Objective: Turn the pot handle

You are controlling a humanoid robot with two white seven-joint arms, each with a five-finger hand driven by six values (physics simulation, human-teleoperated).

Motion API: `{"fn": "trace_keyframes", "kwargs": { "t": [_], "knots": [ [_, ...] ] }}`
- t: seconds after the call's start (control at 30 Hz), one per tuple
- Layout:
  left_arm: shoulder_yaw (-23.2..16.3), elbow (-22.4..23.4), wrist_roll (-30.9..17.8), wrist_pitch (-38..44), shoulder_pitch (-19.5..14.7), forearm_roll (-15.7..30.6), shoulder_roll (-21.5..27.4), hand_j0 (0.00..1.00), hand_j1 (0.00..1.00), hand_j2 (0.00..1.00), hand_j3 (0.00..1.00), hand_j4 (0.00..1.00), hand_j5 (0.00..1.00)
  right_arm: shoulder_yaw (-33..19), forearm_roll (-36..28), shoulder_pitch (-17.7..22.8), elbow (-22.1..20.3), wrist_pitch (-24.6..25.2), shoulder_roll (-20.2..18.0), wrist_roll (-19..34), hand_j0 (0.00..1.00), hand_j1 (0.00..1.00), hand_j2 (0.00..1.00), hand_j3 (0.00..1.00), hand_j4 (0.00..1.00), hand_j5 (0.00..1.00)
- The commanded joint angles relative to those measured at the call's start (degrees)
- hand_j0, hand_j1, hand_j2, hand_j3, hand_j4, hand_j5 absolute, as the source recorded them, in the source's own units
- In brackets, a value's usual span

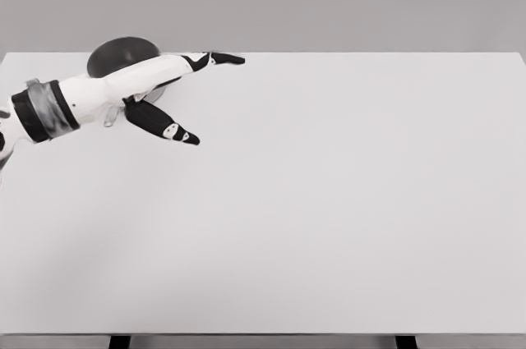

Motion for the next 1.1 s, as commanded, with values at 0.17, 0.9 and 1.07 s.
{"fn": "trace_keyframes", "kwargs": {
  "t": [0.17,0.9,1.07],
  "knots": [
    [-10.8,0.3,0.0,11.2,-5.6,11.5,5.6,1.00,1.00,1.00,1.00,1.00,1.00,0.0,0.0,0.0,0.0,0.0,0.0,0.0,1.00,1.00,1.00,1.00,1.00,1.00],
    [-25.4,13.4,0.0,17.3,-16.1,24.0,6.8,1.00,1.00,1.00,1.00,1.00,1.00,0.0,0.0,0.0,0.1,0.0,0.0,0.0,1.00,1.00,1.00,1.00,1.00,1.00],
    [-25.3,15.5,0.0,17.3,-15.6,23.7,7.2,1.00,1.00,1.00,1.00,1.00,1.00,0.0,0.0,0.0,0.0,0.0,0.0,0.0,1.00,1.00,1.00,1.00,1.00,1.00]
  ]
}}
